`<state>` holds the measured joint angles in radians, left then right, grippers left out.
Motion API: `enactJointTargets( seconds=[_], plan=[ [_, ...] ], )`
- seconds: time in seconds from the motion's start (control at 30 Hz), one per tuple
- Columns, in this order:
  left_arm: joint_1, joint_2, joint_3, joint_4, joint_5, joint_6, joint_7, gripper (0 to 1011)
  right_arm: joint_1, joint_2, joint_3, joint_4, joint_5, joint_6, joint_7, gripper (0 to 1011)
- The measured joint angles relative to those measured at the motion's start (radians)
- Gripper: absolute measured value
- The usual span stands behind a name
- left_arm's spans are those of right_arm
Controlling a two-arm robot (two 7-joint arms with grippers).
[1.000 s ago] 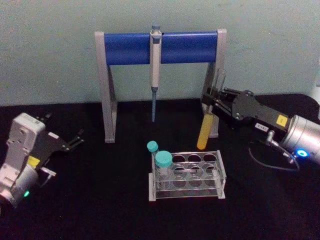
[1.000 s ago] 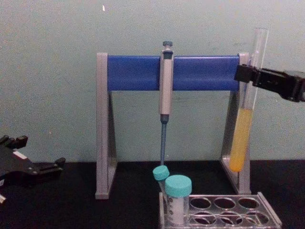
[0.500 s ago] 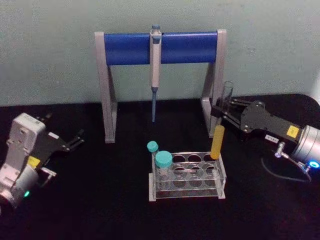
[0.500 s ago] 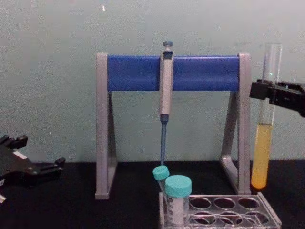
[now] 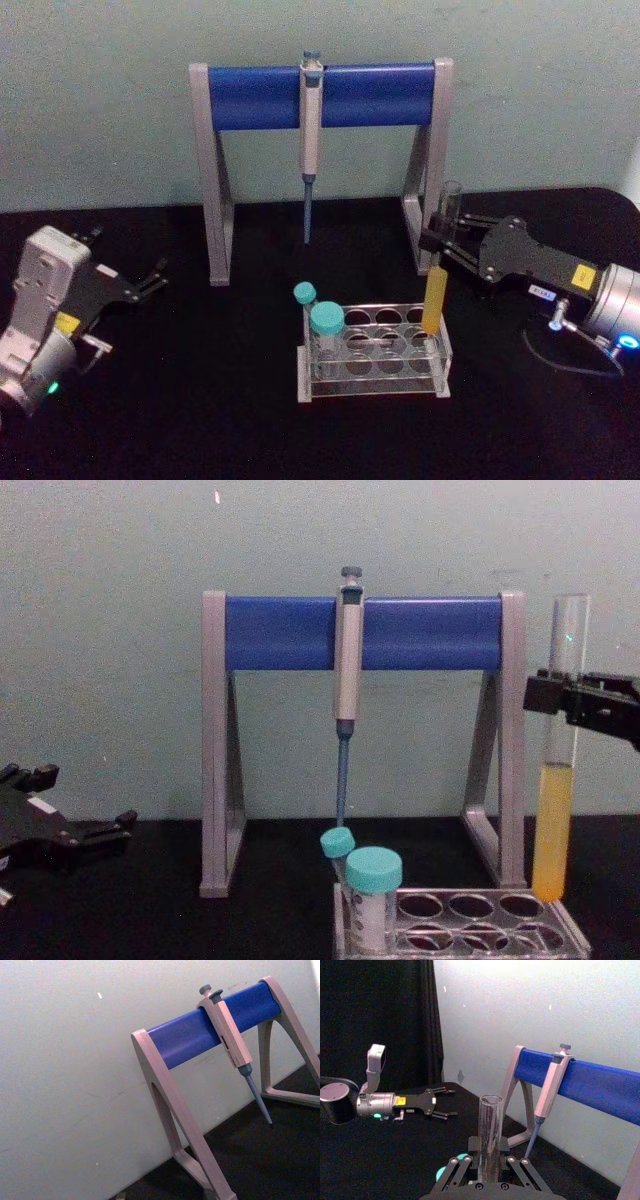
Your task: Pick up the test tube from the test tube rack, shake it, then place it back into the test tube rack.
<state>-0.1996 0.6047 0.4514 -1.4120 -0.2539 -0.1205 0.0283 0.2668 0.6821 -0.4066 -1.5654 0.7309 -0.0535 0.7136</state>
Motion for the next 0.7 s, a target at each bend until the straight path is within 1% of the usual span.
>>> enactJointTargets(
  seconds=[0.4,0.47,0.7],
  plan=[
    [0.0,0.0,0.0,0.0,0.0,0.0,0.0,1001,0.007,-0.006,-0.012,0.019,-0.029,0.006,-0.01,232],
    [0.0,0.0,0.0,0.0,0.0,0.0,0.0,1001,0.012,-0.014,-0.015,0.033,-0.037,0.005,-0.012,232],
    [0.0,0.0,0.0,0.0,0.0,0.0,0.0,1001,0.02,-0.029,-0.019,0.059,-0.041,0.005,-0.011,232]
  ],
)
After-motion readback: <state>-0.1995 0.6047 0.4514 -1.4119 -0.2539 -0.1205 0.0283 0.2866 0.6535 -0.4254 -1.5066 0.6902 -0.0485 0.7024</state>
